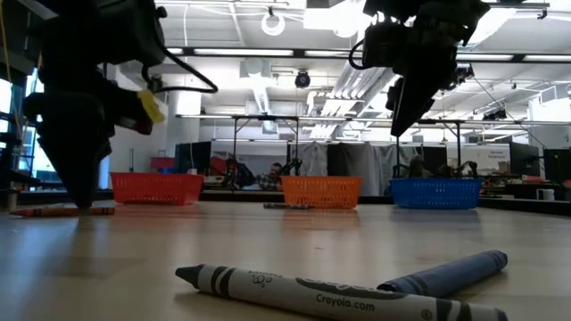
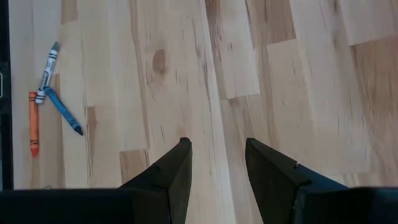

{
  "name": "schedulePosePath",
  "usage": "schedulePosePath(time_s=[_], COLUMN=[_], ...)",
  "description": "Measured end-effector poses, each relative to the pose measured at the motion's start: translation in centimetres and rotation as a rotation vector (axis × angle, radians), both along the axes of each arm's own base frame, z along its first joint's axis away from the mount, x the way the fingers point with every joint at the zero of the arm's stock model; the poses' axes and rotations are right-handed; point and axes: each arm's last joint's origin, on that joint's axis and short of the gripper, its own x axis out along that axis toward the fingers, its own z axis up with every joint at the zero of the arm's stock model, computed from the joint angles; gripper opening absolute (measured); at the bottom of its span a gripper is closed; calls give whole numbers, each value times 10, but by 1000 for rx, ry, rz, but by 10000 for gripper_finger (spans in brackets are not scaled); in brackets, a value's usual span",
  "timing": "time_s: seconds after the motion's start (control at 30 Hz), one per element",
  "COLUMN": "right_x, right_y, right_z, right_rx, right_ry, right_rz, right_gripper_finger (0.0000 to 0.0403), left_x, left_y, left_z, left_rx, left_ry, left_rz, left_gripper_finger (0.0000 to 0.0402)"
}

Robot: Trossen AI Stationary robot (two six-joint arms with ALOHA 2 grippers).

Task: Sort crayons
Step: Put the orange crayon into the blue bin

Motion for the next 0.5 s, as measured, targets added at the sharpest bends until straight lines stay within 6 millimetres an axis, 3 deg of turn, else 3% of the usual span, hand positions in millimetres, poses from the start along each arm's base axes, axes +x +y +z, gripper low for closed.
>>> schedulePosePath(time_s=[0.27, 0.5], right_x=[0, 0], right_y=[0, 0], right_z=[0, 0], right_rx=[-4, -4], right_ry=[-2, -1], right_rz=[9, 18], right_gripper_finger=[142, 142], left_x=[6, 11], left_y=[-2, -3], left_z=[-19, -9], left_rx=[23, 28], left_ry=[93, 52], left_rz=[-1, 1], left_gripper_finger=[77, 77])
